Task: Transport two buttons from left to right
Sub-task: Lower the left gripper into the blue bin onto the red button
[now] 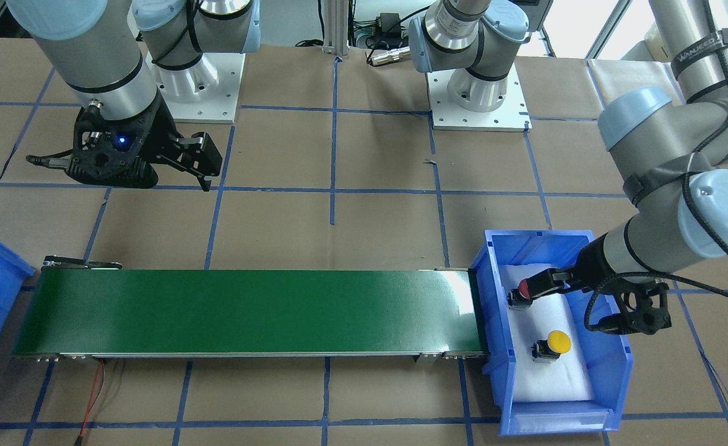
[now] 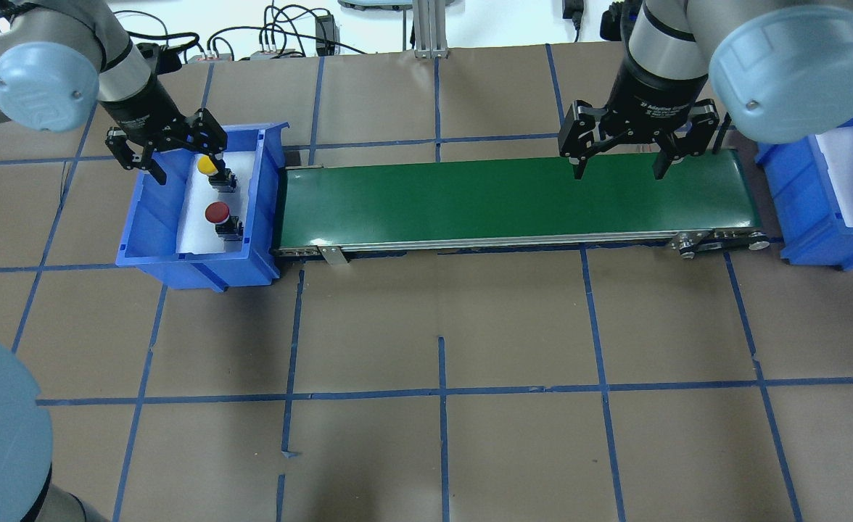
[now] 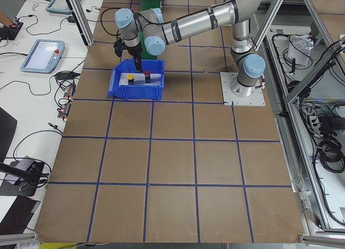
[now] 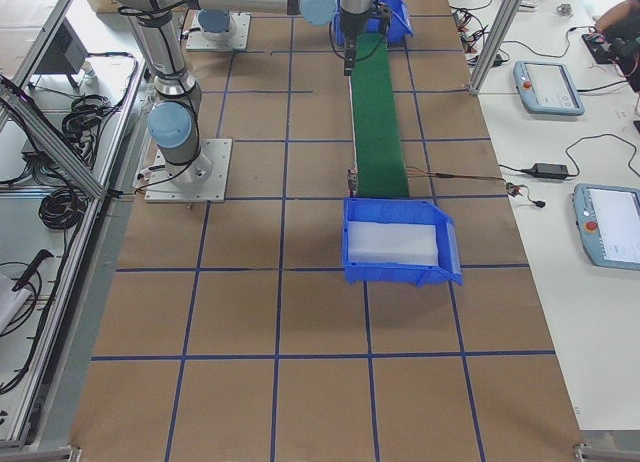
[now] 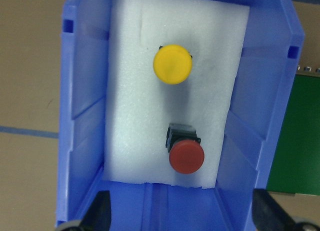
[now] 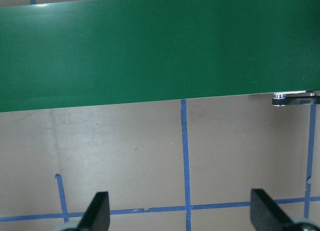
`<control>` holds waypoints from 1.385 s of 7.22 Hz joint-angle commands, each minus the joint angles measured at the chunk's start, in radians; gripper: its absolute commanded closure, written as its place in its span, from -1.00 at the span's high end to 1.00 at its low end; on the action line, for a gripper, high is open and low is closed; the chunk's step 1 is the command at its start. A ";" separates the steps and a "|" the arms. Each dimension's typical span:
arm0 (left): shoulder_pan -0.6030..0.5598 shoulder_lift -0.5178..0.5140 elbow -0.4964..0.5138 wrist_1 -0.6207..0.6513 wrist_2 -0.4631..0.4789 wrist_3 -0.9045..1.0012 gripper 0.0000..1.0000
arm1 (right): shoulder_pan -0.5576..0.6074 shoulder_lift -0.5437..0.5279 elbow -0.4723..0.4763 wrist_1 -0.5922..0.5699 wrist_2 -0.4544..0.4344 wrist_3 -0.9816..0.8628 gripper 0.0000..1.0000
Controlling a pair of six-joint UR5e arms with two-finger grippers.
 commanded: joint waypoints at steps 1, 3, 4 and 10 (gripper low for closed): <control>0.008 -0.004 -0.095 0.105 0.012 0.000 1.00 | 0.000 -0.008 -0.001 -0.003 0.006 0.001 1.00; 0.015 0.001 -0.131 0.119 0.011 -0.002 1.00 | 0.002 0.000 -0.004 -0.003 0.011 0.001 1.00; 0.022 0.003 -0.154 0.119 0.009 -0.023 0.97 | 0.002 0.000 -0.007 -0.001 0.012 0.001 1.00; 0.003 -0.004 -0.171 0.154 -0.003 -0.049 -0.18 | 0.001 0.000 -0.005 -0.004 0.008 -0.012 1.00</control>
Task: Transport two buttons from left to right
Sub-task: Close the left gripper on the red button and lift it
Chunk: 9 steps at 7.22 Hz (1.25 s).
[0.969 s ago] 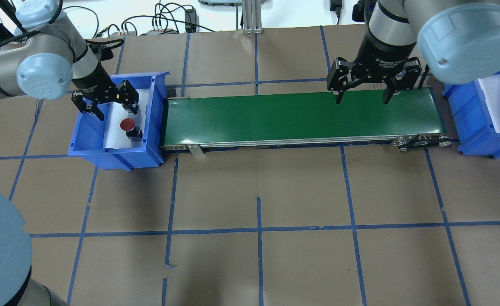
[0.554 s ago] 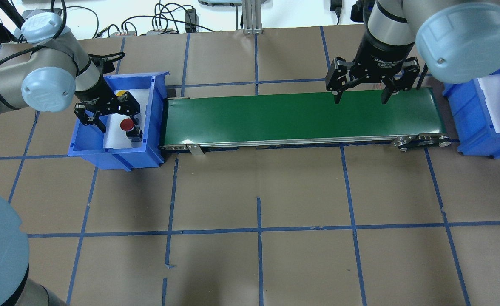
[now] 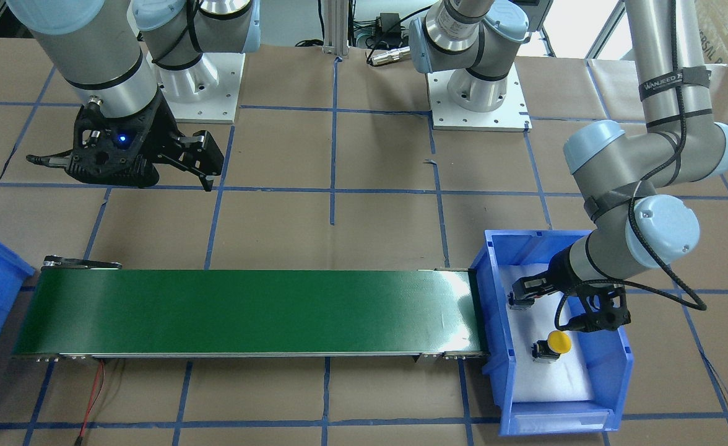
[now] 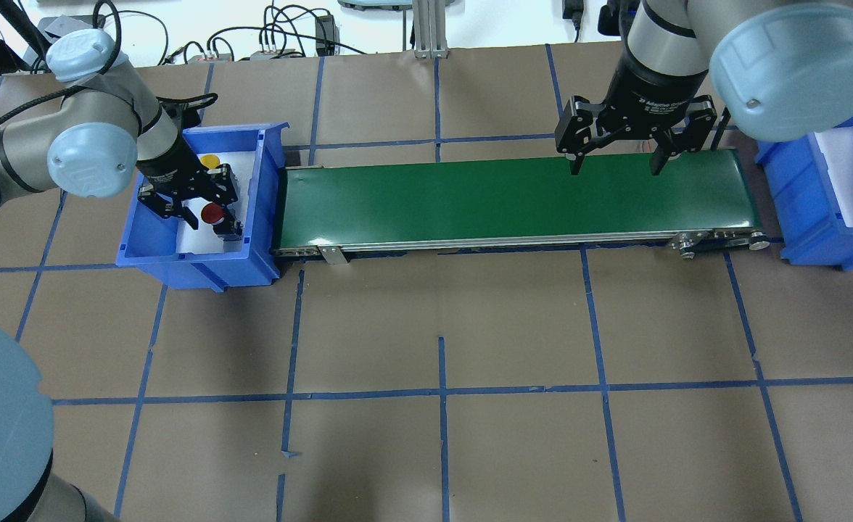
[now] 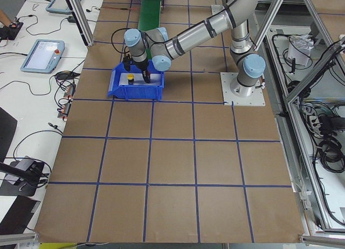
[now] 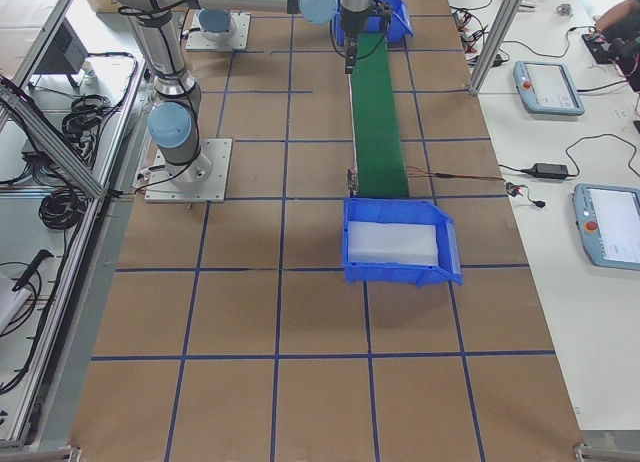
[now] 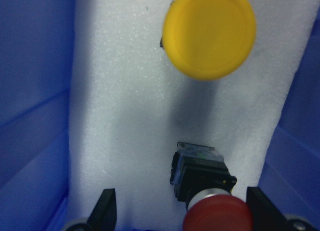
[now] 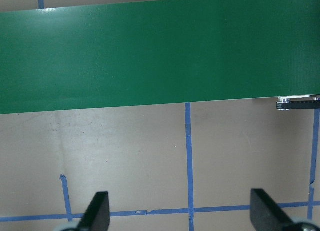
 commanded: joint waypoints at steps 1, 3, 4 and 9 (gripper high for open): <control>-0.004 0.002 0.001 0.001 -0.005 -0.001 -0.24 | -0.001 0.001 0.003 0.001 -0.012 -0.004 1.00; 0.006 0.013 0.065 -0.009 0.007 0.008 -0.35 | -0.001 0.001 0.000 0.000 -0.001 -0.001 1.00; 0.006 0.010 0.147 -0.063 0.009 0.013 -0.35 | -0.001 0.001 0.003 -0.002 -0.001 -0.001 1.00; -0.177 -0.047 0.407 -0.280 0.013 -0.052 -0.37 | -0.003 0.001 -0.005 0.000 -0.004 -0.015 1.00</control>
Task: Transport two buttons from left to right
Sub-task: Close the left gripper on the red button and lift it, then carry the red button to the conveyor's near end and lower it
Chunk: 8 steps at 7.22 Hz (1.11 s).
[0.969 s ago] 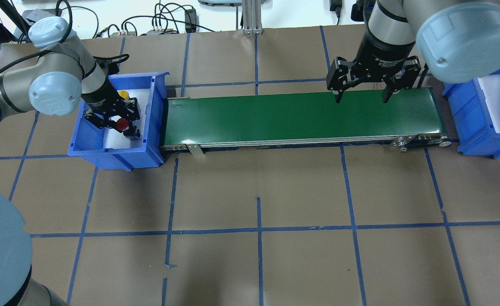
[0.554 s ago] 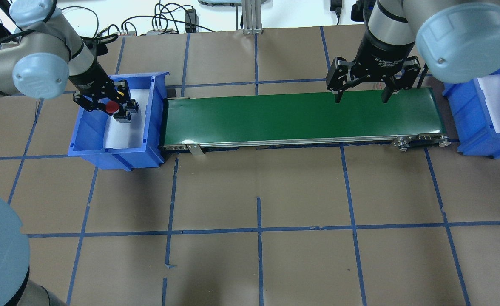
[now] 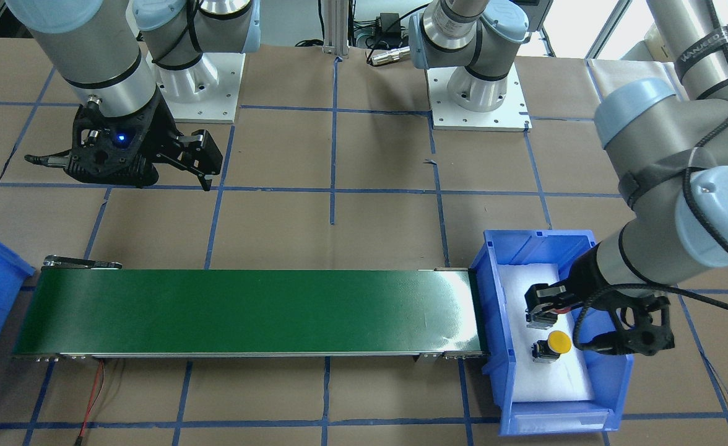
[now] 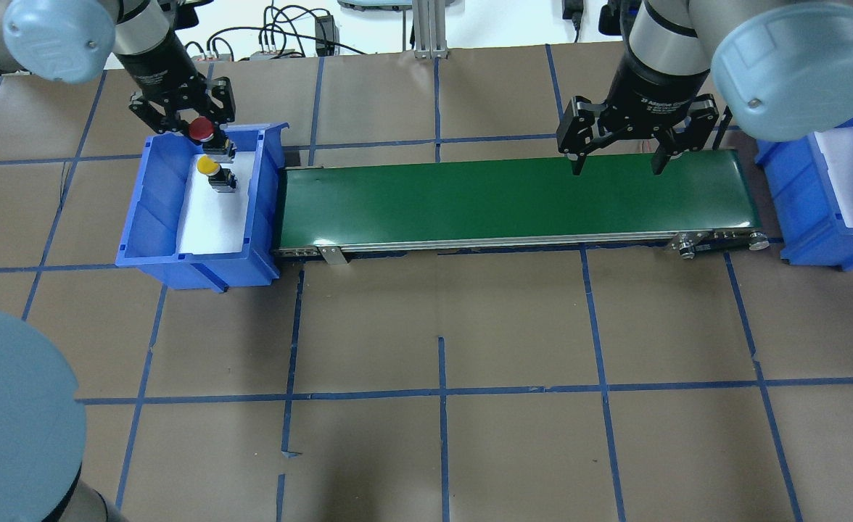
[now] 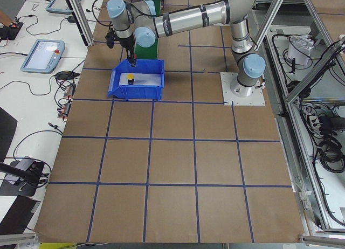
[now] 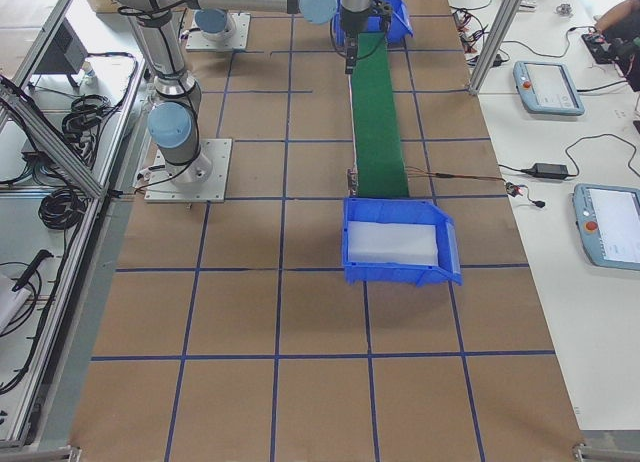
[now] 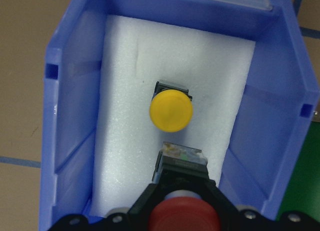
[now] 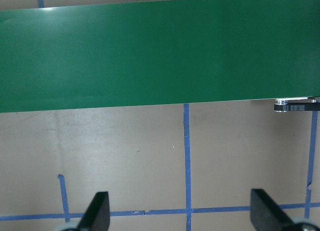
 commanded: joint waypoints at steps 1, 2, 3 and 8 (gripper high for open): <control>-0.104 -0.023 0.020 -0.010 -0.005 -0.126 -0.37 | -0.003 -0.001 -0.002 0.002 -0.011 -0.003 1.00; -0.168 -0.050 0.015 -0.001 -0.007 -0.194 -0.37 | -0.003 -0.001 -0.001 0.005 -0.013 -0.011 1.00; -0.217 -0.119 0.015 0.044 -0.001 -0.252 -0.37 | -0.003 0.001 -0.001 0.003 -0.013 -0.012 1.00; -0.236 -0.109 -0.036 0.049 -0.002 -0.270 -0.30 | -0.003 0.001 -0.002 0.006 -0.010 -0.011 1.00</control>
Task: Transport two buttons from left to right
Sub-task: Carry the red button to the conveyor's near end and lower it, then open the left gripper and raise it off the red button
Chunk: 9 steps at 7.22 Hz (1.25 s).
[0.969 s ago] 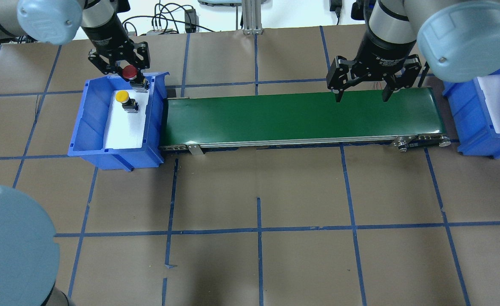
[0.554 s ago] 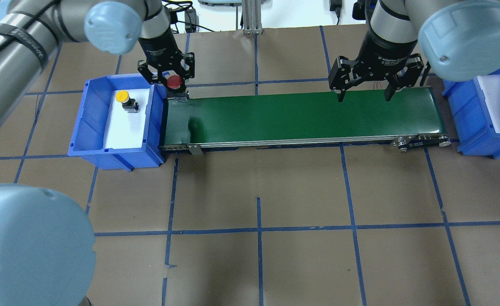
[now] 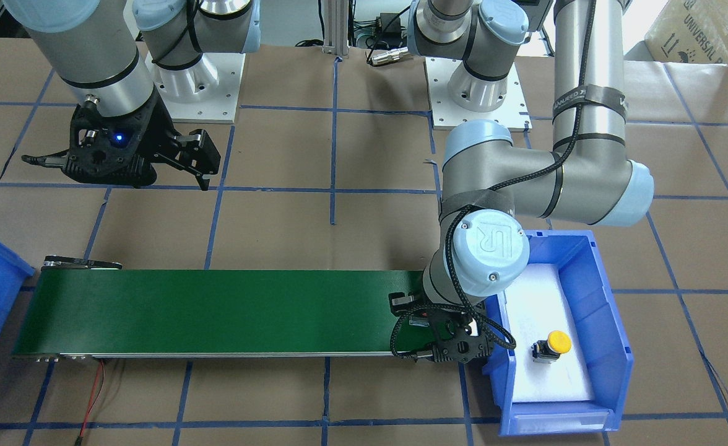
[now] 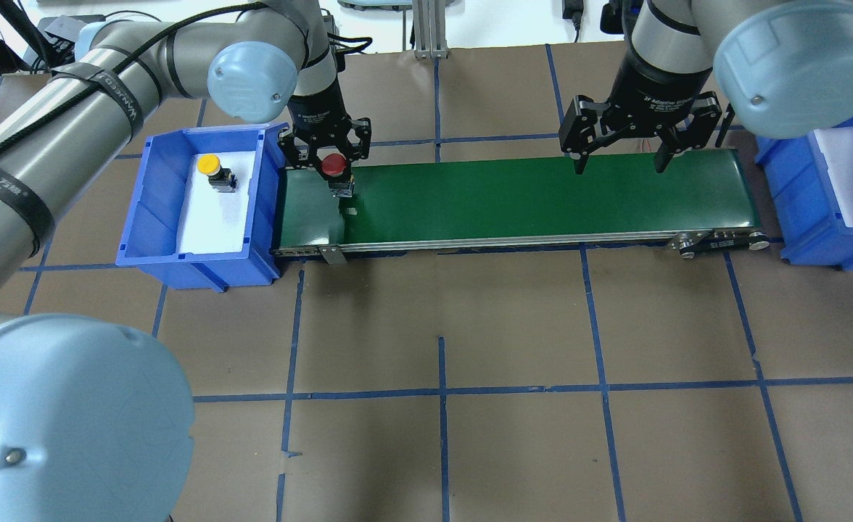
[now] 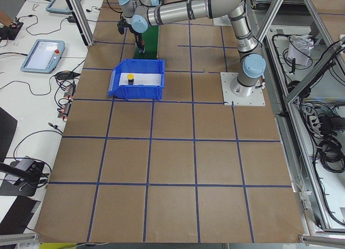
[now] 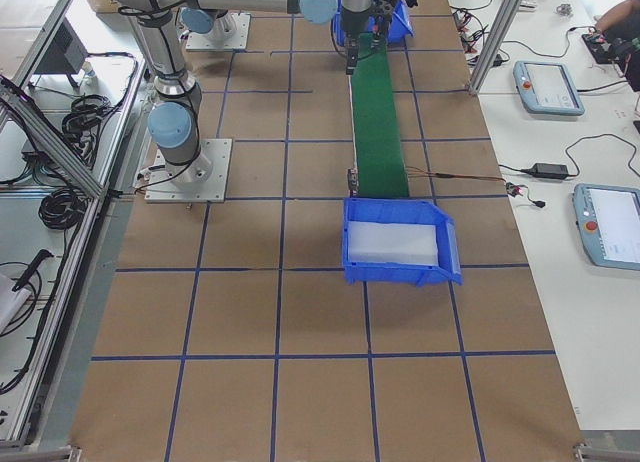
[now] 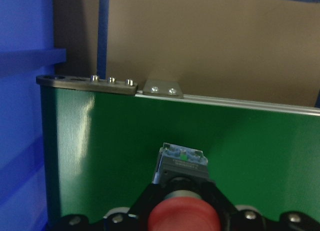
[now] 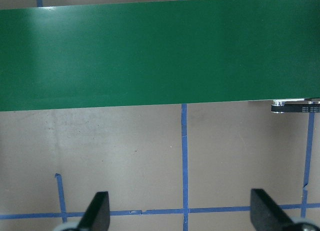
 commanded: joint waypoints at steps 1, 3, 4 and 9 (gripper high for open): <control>-0.001 -0.006 -0.022 -0.005 -0.007 -0.029 -0.28 | 0.000 0.001 0.004 0.014 0.000 0.002 1.00; -0.002 0.001 -0.033 -0.005 -0.001 -0.064 0.15 | 0.000 0.001 0.001 0.014 0.006 0.002 1.00; -0.002 -0.005 -0.034 -0.006 -0.008 -0.066 0.99 | 0.000 0.001 0.003 0.007 0.005 0.002 1.00; 0.138 0.073 0.065 -0.068 -0.001 0.016 1.00 | 0.003 -0.005 -0.002 -0.002 0.007 0.006 1.00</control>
